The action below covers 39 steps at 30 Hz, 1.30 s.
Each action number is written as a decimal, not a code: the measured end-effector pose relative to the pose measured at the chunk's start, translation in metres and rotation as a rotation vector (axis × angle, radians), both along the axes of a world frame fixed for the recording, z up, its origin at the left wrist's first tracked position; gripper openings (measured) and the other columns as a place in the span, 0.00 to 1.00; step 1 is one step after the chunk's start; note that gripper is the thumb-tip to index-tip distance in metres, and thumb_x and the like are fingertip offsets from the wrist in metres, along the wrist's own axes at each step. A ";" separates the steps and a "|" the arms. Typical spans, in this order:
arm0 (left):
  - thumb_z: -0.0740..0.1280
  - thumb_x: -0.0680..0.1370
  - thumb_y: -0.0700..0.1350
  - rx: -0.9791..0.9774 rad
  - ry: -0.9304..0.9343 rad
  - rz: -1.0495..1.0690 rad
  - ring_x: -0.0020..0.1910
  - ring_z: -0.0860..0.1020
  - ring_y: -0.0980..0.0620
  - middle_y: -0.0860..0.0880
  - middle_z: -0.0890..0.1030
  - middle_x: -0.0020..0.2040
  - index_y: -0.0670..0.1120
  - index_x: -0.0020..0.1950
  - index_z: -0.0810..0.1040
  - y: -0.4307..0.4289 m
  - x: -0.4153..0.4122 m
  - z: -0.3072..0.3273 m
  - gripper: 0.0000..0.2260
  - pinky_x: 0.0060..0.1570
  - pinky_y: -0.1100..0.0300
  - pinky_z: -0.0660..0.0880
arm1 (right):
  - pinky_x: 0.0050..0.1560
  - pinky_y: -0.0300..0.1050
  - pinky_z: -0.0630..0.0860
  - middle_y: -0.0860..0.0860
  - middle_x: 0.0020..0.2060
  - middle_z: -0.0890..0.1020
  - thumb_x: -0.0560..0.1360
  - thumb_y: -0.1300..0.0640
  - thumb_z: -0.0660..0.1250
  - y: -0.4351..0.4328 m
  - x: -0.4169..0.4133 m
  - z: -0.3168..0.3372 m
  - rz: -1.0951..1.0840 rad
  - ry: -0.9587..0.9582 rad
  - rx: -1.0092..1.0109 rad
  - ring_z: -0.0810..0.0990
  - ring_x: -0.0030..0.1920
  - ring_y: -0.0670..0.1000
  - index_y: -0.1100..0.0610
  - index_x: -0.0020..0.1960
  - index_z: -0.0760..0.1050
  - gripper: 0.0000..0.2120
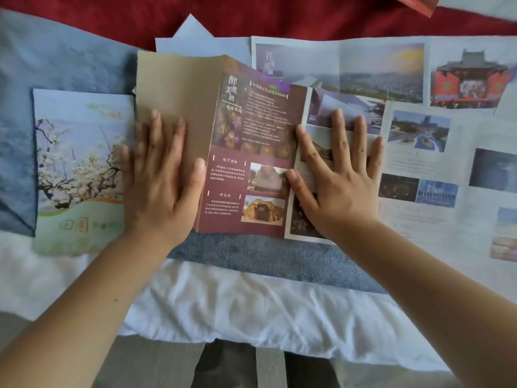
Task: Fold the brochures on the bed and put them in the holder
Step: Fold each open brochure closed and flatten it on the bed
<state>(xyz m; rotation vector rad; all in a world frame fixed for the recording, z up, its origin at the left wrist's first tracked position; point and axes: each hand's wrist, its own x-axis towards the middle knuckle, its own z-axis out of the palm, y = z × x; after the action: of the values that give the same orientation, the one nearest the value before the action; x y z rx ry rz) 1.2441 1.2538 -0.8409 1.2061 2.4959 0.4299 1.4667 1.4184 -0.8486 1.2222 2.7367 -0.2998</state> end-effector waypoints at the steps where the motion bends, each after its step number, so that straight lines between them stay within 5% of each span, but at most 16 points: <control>1: 0.43 0.83 0.63 0.018 -0.030 0.017 0.84 0.46 0.45 0.46 0.47 0.85 0.52 0.84 0.53 0.001 0.001 0.002 0.31 0.80 0.36 0.44 | 0.79 0.69 0.43 0.55 0.84 0.45 0.82 0.30 0.43 0.001 -0.004 -0.002 0.008 -0.002 0.012 0.41 0.83 0.63 0.37 0.83 0.46 0.32; 11: 0.38 0.78 0.74 0.127 -0.211 0.034 0.84 0.42 0.49 0.48 0.46 0.85 0.52 0.84 0.49 0.016 0.033 0.036 0.40 0.80 0.43 0.38 | 0.79 0.68 0.40 0.54 0.84 0.42 0.82 0.30 0.43 0.007 -0.008 0.000 0.050 -0.004 -0.032 0.37 0.82 0.62 0.37 0.83 0.43 0.32; 16: 0.47 0.81 0.65 0.190 -0.288 0.017 0.83 0.40 0.52 0.50 0.44 0.85 0.51 0.85 0.47 0.034 0.057 0.050 0.36 0.79 0.39 0.38 | 0.82 0.58 0.38 0.55 0.84 0.43 0.80 0.29 0.51 0.020 0.016 0.009 0.031 0.053 -0.049 0.39 0.83 0.60 0.41 0.84 0.47 0.37; 22: 0.51 0.82 0.58 0.293 -0.332 -0.052 0.84 0.42 0.50 0.47 0.46 0.85 0.49 0.84 0.47 0.053 0.093 0.058 0.33 0.78 0.34 0.40 | 0.81 0.63 0.41 0.56 0.84 0.44 0.79 0.29 0.53 0.031 0.084 0.013 -0.065 0.043 -0.032 0.40 0.83 0.62 0.40 0.83 0.54 0.35; 29: 0.49 0.81 0.60 0.220 -0.286 -0.196 0.84 0.43 0.48 0.46 0.47 0.85 0.44 0.84 0.48 0.082 0.135 0.052 0.36 0.78 0.32 0.42 | 0.82 0.62 0.41 0.58 0.84 0.46 0.81 0.31 0.53 0.042 0.154 0.010 -0.081 0.063 0.019 0.42 0.83 0.63 0.43 0.84 0.53 0.35; 39: 0.48 0.79 0.61 0.057 -0.187 -0.225 0.84 0.44 0.43 0.47 0.46 0.85 0.52 0.84 0.44 0.111 0.175 0.030 0.35 0.78 0.32 0.45 | 0.81 0.62 0.43 0.57 0.84 0.47 0.81 0.29 0.52 0.072 0.218 0.008 -0.229 0.070 0.055 0.44 0.83 0.63 0.41 0.84 0.52 0.36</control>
<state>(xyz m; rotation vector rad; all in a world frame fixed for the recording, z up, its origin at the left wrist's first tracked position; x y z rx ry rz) 1.4189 1.3645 -0.8111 1.3824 2.1758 0.5300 1.6850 1.4900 -0.8407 1.5729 2.6800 -0.2980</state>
